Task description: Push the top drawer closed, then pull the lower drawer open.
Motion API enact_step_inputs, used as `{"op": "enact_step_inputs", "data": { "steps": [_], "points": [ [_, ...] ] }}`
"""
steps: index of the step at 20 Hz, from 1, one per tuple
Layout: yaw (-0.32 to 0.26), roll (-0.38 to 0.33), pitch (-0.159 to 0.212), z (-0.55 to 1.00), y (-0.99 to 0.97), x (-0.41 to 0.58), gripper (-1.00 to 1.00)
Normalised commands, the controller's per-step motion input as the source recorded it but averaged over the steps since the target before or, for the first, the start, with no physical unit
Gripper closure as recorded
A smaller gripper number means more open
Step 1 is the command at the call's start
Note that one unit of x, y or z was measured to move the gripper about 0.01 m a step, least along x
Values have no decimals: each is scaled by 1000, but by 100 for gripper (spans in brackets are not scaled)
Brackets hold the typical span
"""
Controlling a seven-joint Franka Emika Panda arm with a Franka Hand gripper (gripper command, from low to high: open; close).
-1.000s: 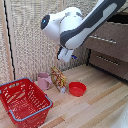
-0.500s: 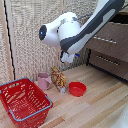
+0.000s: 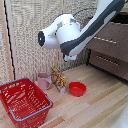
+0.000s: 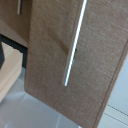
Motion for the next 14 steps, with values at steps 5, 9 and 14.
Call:
{"op": "enact_step_inputs", "data": {
  "steps": [5,9,14],
  "points": [
    [47,-128,-65,-2,-437,-170,-100],
    [25,-95,-113,9,-456,-86,-100],
    [30,-27,-176,68,-443,2,-100]
  ]
}}
